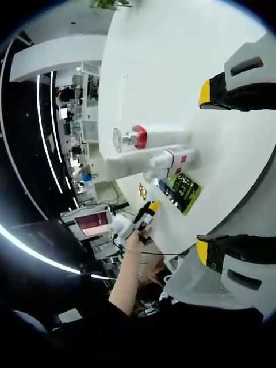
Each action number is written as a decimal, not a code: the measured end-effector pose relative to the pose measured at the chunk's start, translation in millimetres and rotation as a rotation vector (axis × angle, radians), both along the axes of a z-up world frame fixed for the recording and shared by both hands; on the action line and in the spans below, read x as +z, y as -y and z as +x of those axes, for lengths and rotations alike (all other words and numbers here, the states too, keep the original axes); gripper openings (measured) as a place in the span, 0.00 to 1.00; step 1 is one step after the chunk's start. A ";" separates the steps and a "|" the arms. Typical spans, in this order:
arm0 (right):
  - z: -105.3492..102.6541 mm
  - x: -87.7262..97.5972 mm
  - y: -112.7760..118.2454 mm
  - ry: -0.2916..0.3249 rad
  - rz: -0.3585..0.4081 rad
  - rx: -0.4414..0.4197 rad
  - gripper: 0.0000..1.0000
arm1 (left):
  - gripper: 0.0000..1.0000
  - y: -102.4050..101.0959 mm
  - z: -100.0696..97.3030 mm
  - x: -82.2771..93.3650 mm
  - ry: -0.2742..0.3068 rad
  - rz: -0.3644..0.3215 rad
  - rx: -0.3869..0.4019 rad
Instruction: Arrange the skincare products in the storage area until every visible bottle or jar stands upright without overlapping.
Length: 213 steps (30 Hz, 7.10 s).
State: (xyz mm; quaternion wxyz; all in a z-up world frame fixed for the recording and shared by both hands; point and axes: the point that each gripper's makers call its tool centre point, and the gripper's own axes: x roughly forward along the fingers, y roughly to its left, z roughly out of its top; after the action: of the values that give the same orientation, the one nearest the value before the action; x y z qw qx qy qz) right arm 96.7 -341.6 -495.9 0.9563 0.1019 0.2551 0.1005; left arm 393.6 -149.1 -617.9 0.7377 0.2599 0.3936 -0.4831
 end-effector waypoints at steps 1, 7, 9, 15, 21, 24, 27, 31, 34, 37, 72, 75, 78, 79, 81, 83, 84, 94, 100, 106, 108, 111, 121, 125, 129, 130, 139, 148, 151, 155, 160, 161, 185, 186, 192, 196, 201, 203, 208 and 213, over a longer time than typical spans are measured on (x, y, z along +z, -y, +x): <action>-0.1 -0.2 0.3 0.000 0.000 0.001 0.92 | 0.35 -0.2 0.3 0.0 0.004 0.001 -0.002; -0.1 -0.1 -0.4 0.000 0.000 0.004 0.92 | 0.36 -0.9 -8.4 4.7 0.010 0.031 -0.055; -0.3 0.1 -0.6 0.000 -0.002 0.005 0.92 | 0.36 -2.0 -7.2 5.8 0.012 0.031 -0.063; -0.3 1.6 -2.1 0.006 -0.002 0.009 0.92 | 0.36 -0.4 -9.1 16.3 0.016 0.020 -0.114; -0.1 3.2 -3.7 0.013 -0.007 0.015 0.92 | 0.36 -0.2 -24.6 25.5 0.034 0.030 -0.242; 0.0 4.1 -4.6 0.017 -0.009 0.018 0.91 | 0.37 0.8 -39.2 29.7 0.029 0.039 -0.306; 0.0 4.8 -5.7 0.021 -0.012 0.025 0.91 | 0.37 1.2 -54.0 31.3 0.023 0.051 -0.367; -0.1 5.4 -6.7 0.026 -0.014 0.032 0.91 | 0.37 -1.8 -70.8 29.2 0.008 0.073 -0.454; -0.3 5.5 -7.2 0.028 -0.016 0.039 0.91 | 0.37 -3.1 -78.6 27.6 -0.005 0.071 -0.491; -0.4 6.1 -8.5 0.030 -0.018 0.044 0.91 | 0.37 -6.9 -90.1 24.8 0.000 0.094 -0.550; 0.0 7.3 -6.4 0.037 -0.022 0.032 0.90 | 0.37 -4.1 -112.2 -2.6 0.014 0.235 -0.757; -0.2 6.4 -5.5 0.035 -0.023 0.031 0.90 | 0.34 -4.7 -111.5 -5.1 0.009 0.238 -0.754; -0.3 5.6 -5.1 0.032 -0.023 0.032 0.90 | 0.33 -3.7 -112.0 -5.4 0.009 0.235 -0.749; -0.3 5.3 -4.7 0.032 -0.023 0.032 0.90 | 0.34 -4.1 -111.7 -5.8 0.006 0.236 -0.745; -0.3 5.3 -4.8 0.032 -0.023 0.032 0.90 | 0.35 -4.0 -111.3 -6.3 0.004 0.234 -0.744; -0.3 5.3 -5.0 0.030 -0.023 0.032 0.90 | 0.35 -4.9 -111.1 -6.0 0.009 0.238 -0.745; -0.3 5.4 -5.1 0.031 -0.023 0.032 0.90 | 0.36 -5.0 -110.3 -6.3 0.009 0.239 -0.744; -0.6 5.3 -5.7 0.033 -0.025 0.039 0.91 | 0.41 -4.1 -104.4 1.0 0.023 0.209 -0.677; -0.9 5.9 -7.2 0.036 -0.025 0.045 0.91 | 0.47 0.5 -101.7 15.6 0.019 0.144 -0.575; -1.9 4.8 -8.6 0.039 -0.034 0.061 0.90 | 0.53 -0.6 -104.6 26.1 0.010 0.080 -0.473; -1.8 4.5 -8.5 0.041 -0.035 0.066 0.90 | 0.54 0.8 -108.8 33.4 -0.006 0.037 -0.411; -2.0 2.9 -7.6 0.043 -0.037 0.067 0.90 | 0.57 0.6 -103.9 38.3 -0.024 -0.025 -0.329; -3.1 1.1 -9.0 0.045 -0.043 0.077 0.89 | 0.61 -13.0 -111.6 62.3 0.002 -0.087 -0.187; -3.5 -0.3 -9.3 0.037 -0.044 0.080 0.89 | 0.63 -14.0 -118.8 71.9 -0.002 -0.133 -0.139; -3.4 1.1 -9.3 0.047 -0.039 0.079 0.90 | 0.66 -10.8 -129.7 86.7 -0.028 -0.226 -0.050; -3.5 1.4 -9.8 0.048 -0.038 0.080 0.90 | 0.67 -10.8 -131.9 87.8 -0.036 -0.249 -0.026; -4.4 1.6 -11.1 0.046 -0.040 0.086 0.89 | 0.79 -21.8 -147.0 98.2 -0.052 -0.320 0.069; -5.3 2.2 -11.9 0.047 -0.040 0.088 0.89 | 0.87 -21.4 -153.2 118.0 -0.046 -0.436 0.184; -5.2 2.3 -12.1 0.048 -0.039 0.091 0.89 | 0.88 -22.0 -151.9 123.2 -0.020 -0.466 0.217; -4.9 2.8 -11.7 0.050 -0.035 0.087 0.89 | 0.89 -21.0 -153.7 127.1 0.013 -0.496 0.233; -5.1 4.3 -11.2 0.056 -0.025 0.079 0.89 | 0.93 -14.8 -160.4 125.2 0.019 -0.499 0.222; -5.0 4.4 -11.0 0.057 -0.024 0.078 0.89 | 0.94 -13.8 -161.6 125.1 0.023 -0.504 0.223; -3.1 3.8 -3.5 0.059 -0.020 0.042 0.99 | 0.99 -15.6 -149.8 119.4 0.010 -0.489 0.269; -3.1 3.6 -3.4 0.058 -0.019 0.041 0.99 | 0.99 -15.9 -148.4 117.8 0.006 -0.488 0.274; -2.4 4.1 -4.2 0.051 -0.013 0.039 0.99 | 0.99 -15.5 -136.5 110.9 0.003 -0.453 0.283; 0.7 9.4 -5.8 0.054 -0.024 0.043 0.99 | 0.98 -17.8 -121.8 107.0 0.001 -0.436 0.308; 2.2 7.8 -5.3 0.045 -0.037 0.058 0.99 | 0.96 -19.8 -103.2 94.7 -0.011 -0.392 0.339; 1.6 7.7 -4.9 0.039 -0.039 0.054 0.99 | 0.95 -18.7 -95.9 93.0 -0.022 -0.376 0.351; 4.4 6.4 1.2 0.031 -0.088 0.071 0.99 | 0.95 -18.2 -77.7 81.9 -0.061 -0.319 0.376; 8.0 0.1 6.4 0.015 -0.043 0.034 0.99 | 0.93 -11.8 -62.9 76.7 -0.076 -0.259 0.386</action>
State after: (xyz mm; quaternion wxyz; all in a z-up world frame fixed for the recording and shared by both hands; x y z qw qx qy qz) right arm 104.7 -348.0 -495.8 0.9583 0.0760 0.2516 0.1120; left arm 330.7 -137.3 -541.3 0.8283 0.0645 0.3980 -0.3891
